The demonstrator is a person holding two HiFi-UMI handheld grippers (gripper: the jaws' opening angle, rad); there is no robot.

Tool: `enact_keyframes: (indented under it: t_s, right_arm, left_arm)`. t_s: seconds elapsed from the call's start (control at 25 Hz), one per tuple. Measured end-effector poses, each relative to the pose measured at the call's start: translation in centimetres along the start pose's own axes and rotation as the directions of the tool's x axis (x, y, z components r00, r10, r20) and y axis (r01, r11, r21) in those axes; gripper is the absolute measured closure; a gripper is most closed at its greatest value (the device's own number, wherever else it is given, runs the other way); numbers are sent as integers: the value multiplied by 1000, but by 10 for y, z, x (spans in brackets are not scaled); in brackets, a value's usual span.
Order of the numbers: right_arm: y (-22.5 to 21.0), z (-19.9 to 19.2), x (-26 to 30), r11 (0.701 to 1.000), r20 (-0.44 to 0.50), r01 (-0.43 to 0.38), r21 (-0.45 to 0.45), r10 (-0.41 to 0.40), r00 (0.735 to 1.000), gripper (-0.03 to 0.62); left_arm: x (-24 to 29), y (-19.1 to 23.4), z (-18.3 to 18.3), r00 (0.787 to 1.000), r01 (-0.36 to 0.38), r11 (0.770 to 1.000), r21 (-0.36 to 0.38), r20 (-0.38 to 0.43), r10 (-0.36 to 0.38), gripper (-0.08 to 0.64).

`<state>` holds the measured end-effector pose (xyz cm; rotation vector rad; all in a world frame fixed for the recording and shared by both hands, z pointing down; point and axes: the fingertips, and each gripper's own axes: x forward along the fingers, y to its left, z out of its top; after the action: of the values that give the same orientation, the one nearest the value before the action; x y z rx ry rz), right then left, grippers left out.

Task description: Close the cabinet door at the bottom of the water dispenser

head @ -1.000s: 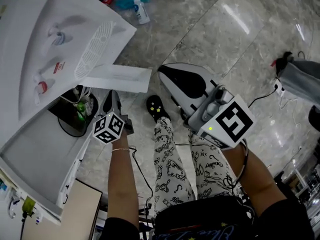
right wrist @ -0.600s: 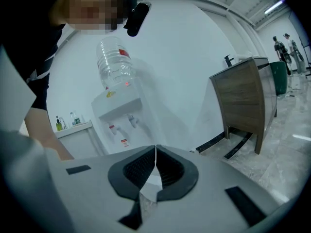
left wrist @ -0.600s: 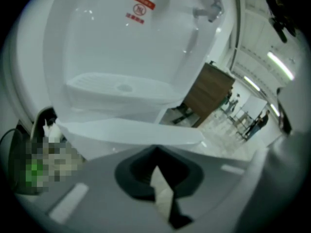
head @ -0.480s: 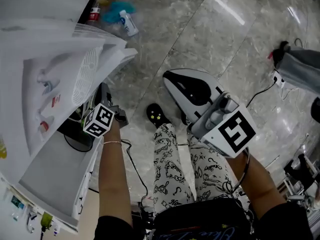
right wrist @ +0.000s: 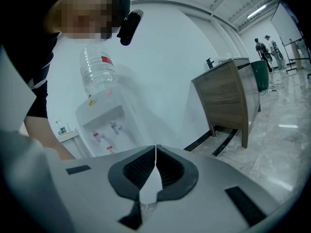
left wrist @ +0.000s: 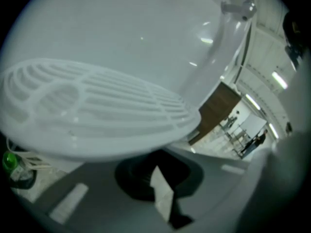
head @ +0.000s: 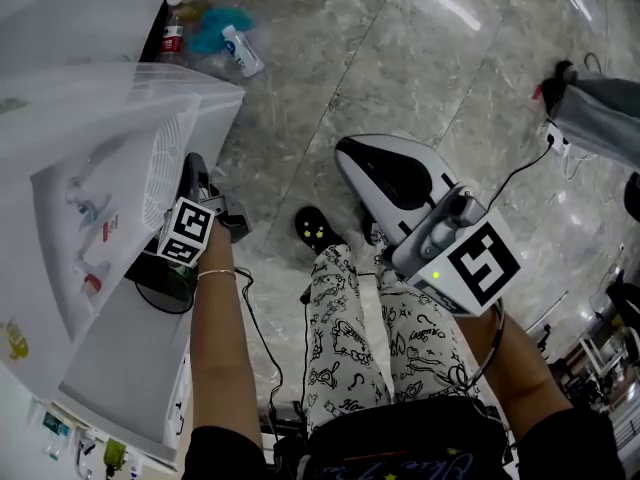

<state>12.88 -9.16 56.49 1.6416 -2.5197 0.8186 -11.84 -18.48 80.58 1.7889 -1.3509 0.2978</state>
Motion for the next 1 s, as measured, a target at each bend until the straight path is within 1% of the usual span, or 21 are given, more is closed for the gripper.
enact_keyframes:
  t_s: [0.24, 0.36, 0.4, 0.44, 0.48, 0.52, 0.6, 0.68, 0.72, 0.76, 0.8, 0.84, 0.88, 0.92, 0.96, 1.0]
  right_arm:
    - [4, 7, -6, 1000, 26, 10, 14, -10, 1000, 575]
    - [8, 13, -14, 1000, 32, 18, -3, -18, 999, 575]
    - [10, 16, -16, 1000, 35, 18, -9, -17, 999, 575]
    - [13, 19, -18, 1000, 38, 16, -14, -16, 999, 575]
    - [17, 22, -21, 1000, 40, 14, -16, -13, 999, 575]
    - [22, 26, -25, 1000, 42, 12, -17, -11, 999, 575]
    - [37, 36, -34, 1000, 45, 6, -22, -5, 999, 575]
    - [54, 51, -41, 999, 50, -14, -34, 16, 999, 575]
    - [64, 58, -43, 999, 51, -31, -39, 33, 998, 575]
    - [75, 65, -47, 998, 50, -50, -43, 52, 997, 575]
    - [86, 72, -51, 996, 46, -70, -48, 72, 996, 575]
    - [99, 80, -55, 994, 39, -93, -56, 95, 995, 575]
    - [113, 89, -58, 991, 31, -118, -65, 120, 992, 575]
    - [128, 98, -61, 987, 25, -143, -70, 145, 989, 575]
    - [144, 109, -65, 983, 24, -169, -72, 171, 985, 575]
    - [159, 121, -69, 978, 29, -197, -72, 199, 979, 575]
  left_arm:
    - [-8, 5, 4, 999, -14, 998, -56, 33, 15, 563]
    - [-24, -9, 3, 999, 10, 999, -44, 46, -8, 563]
    - [-31, -19, 4, 998, 35, 999, -26, 53, -33, 563]
    - [-39, -32, 7, 995, 73, 997, -1, 61, -73, 563]
    - [-50, -49, 9, 990, 124, 992, 28, 66, -126, 563]
    - [-63, -68, 11, 981, 180, 982, 60, 65, -184, 563]
    - [-98, -107, 14, 956, 281, 950, 139, 52, -290, 563]
    - [-136, -142, 18, 933, 342, 907, 245, 29, -359, 563]
    - [-156, -159, 19, 924, 363, 881, 303, 8, -383, 563]
    - [-177, -178, 21, 913, 386, 849, 361, -17, -407, 563]
    - [-198, -197, 23, 901, 408, 812, 417, -42, -432, 563]
    - [-221, -216, 28, 889, 426, 774, 469, -57, -454, 563]
    - [-244, -232, 37, 880, 433, 741, 513, -60, -472, 563]
    - [-266, -244, 50, 874, 428, 718, 549, -50, -483, 563]
    - [-288, -254, 66, 872, 414, 703, 578, -29, -489, 563]
    - [-310, -262, 83, 870, 392, 695, 602, 2, -493, 563]
